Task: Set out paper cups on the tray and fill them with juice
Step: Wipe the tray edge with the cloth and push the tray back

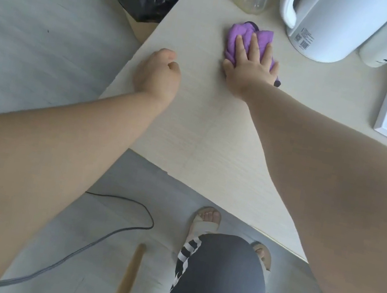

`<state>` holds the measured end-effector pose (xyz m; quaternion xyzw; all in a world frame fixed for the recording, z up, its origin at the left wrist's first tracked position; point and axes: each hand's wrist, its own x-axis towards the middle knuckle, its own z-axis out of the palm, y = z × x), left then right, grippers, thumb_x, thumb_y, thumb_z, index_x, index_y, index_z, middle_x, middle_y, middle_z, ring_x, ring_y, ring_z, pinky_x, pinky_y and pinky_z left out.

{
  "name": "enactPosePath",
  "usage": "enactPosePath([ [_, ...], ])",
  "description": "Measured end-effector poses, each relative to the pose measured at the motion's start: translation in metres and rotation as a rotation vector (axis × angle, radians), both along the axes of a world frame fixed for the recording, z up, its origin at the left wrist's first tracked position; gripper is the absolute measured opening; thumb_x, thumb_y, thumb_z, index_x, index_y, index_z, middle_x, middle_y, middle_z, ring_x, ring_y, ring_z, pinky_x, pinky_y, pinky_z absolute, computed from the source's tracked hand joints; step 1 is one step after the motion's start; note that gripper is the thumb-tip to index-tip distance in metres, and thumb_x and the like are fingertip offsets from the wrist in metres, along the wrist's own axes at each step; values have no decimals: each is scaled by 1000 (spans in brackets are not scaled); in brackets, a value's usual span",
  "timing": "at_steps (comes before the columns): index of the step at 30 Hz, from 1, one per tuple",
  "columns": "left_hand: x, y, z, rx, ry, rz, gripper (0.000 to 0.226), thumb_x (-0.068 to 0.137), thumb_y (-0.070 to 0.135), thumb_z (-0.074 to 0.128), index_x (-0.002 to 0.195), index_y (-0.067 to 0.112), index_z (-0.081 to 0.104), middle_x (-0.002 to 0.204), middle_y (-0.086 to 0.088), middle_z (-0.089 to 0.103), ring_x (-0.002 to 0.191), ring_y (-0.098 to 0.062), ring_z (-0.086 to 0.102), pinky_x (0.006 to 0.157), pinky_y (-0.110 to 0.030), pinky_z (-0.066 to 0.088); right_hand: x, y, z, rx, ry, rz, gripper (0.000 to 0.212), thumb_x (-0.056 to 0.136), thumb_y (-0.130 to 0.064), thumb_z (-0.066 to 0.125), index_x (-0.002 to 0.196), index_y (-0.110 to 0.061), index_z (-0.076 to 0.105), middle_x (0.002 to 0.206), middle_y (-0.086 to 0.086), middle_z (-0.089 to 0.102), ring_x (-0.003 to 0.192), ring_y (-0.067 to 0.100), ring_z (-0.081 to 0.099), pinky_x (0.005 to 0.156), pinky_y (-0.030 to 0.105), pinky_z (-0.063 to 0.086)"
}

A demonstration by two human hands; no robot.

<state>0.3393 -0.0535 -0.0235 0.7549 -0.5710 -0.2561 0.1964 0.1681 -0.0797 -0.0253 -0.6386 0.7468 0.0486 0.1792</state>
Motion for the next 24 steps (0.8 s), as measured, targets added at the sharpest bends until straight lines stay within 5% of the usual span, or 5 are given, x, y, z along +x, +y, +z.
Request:
enactPosePath([
  [11,43,32,-1,-79,-4,179,37,96,16,37,130,9,50,138,-12,47,129,-26,38,101,-27,24,109,88,-2,14,-32,364,56,100,-52,15,151,-38,-5,161,-7,-11,147,29,-15,117,53,-6],
  [19,29,79,3,55,-151,-42,39,97,28,38,133,14,47,142,-11,41,133,-25,31,108,-28,16,73,183,0,-26,-14,563,55,100,-53,21,152,-39,9,161,-10,2,148,26,-6,119,46,-4],
  [21,15,89,2,71,-179,-111,41,96,30,40,134,14,46,144,-10,39,134,-25,29,108,-29,16,21,194,-4,-48,-15,433,60,93,-61,13,150,-42,10,161,-12,3,149,24,-4,119,43,-4],
  [24,-14,103,8,113,-185,-159,41,96,33,40,133,17,45,145,-6,33,134,-27,25,108,-33,20,-31,211,-4,-32,16,-72,56,99,-54,23,151,-39,11,161,-10,0,149,24,-5,119,43,-2],
])
